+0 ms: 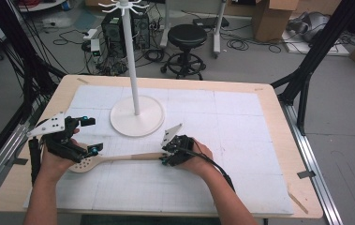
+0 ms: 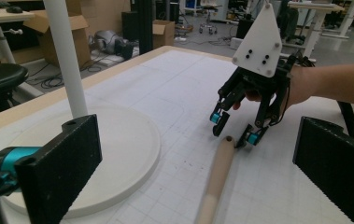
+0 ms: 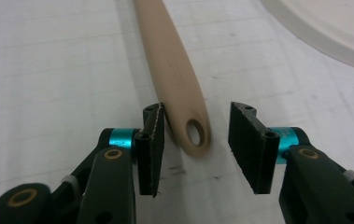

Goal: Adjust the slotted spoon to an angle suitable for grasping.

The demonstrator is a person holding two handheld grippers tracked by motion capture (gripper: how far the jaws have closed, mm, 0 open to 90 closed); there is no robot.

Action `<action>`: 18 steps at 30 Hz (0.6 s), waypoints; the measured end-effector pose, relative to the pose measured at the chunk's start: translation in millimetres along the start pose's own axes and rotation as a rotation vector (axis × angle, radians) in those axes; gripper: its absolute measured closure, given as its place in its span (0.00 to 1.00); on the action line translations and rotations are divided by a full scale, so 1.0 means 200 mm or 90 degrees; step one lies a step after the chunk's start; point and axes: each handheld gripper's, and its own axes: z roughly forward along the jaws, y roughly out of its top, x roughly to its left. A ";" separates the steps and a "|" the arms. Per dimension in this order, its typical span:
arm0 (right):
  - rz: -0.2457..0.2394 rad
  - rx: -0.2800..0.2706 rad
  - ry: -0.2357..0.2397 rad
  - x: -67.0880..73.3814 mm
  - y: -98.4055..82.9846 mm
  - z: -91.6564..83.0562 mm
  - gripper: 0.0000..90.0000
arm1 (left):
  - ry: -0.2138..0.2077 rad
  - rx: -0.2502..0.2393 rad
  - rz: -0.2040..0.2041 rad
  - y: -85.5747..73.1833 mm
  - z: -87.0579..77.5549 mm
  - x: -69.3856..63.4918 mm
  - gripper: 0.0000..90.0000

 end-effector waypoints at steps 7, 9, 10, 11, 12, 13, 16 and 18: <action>0.032 -0.071 -0.005 0.01 -0.06 -0.14 0.50 | 0.002 0.003 0.000 0.00 0.00 0.00 0.02; 0.050 -0.115 -0.023 0.02 -0.10 -0.23 0.45 | 0.002 0.005 0.001 0.00 0.00 0.00 0.02; 0.050 -0.115 -0.023 0.02 -0.10 -0.23 0.45 | 0.002 0.005 0.001 0.00 0.00 0.00 0.02; 0.067 -0.152 -0.038 0.02 -0.15 -0.31 0.40 | 0.002 0.005 0.000 0.00 0.00 0.00 0.02; 0.067 -0.152 -0.038 0.02 -0.15 -0.31 0.40 | 0.003 0.007 0.000 0.00 0.00 0.00 0.02; 0.089 -0.195 -0.055 0.02 -0.21 -0.40 0.36 | 0.002 0.009 0.001 0.00 0.00 0.00 0.02; 0.129 -0.237 -0.077 0.02 -0.32 -0.52 0.32 | -0.001 0.009 0.001 0.01 0.01 0.00 0.02; 0.151 -0.272 -0.090 0.03 -0.39 -0.58 0.30 | -0.003 0.011 0.000 0.01 0.01 0.00 0.02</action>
